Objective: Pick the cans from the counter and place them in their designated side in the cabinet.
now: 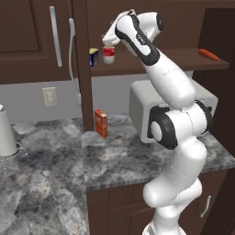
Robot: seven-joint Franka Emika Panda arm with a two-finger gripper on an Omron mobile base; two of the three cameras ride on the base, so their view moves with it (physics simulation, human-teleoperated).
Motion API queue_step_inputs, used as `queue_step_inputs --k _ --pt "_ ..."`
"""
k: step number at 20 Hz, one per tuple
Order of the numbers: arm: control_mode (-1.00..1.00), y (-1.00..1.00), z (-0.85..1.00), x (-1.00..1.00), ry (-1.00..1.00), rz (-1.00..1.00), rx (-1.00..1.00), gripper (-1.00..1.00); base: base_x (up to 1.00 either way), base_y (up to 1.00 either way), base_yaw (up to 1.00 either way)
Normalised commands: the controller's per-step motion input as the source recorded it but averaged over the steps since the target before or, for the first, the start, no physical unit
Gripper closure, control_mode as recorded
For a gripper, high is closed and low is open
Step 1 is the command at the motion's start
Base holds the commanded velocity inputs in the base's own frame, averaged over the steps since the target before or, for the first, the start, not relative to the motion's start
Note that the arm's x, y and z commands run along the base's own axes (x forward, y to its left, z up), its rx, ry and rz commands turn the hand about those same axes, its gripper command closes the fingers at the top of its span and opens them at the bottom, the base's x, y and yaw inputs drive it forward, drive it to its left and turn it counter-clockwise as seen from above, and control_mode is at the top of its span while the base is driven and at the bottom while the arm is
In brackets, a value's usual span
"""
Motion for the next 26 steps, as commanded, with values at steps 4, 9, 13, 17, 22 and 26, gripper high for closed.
queue_step_inputs --k 4,9,13,17,22,26 --pt "-1.0 0.0 0.0 -0.56 -0.19 0.14 -0.01 -1.0 0.0 0.0 0.0" --pt "-1.0 0.01 0.03 -0.63 -0.16 0.13 -0.02 -1.0 0.0 0.0 0.0" --pt "-1.0 0.0 0.16 -0.77 -0.13 0.09 -0.03 -1.0 0.0 0.0 0.0" --pt "-1.0 -0.02 0.18 -0.84 -0.11 0.06 -0.03 -1.0 0.0 0.0 0.0" --pt "-1.0 -0.07 0.13 -0.89 -0.06 0.02 -0.04 -1.0 0.0 0.0 0.0" --pt "-1.0 -0.05 0.04 -0.98 -0.06 0.0 -0.09 -1.0 0.0 0.0 0.0"
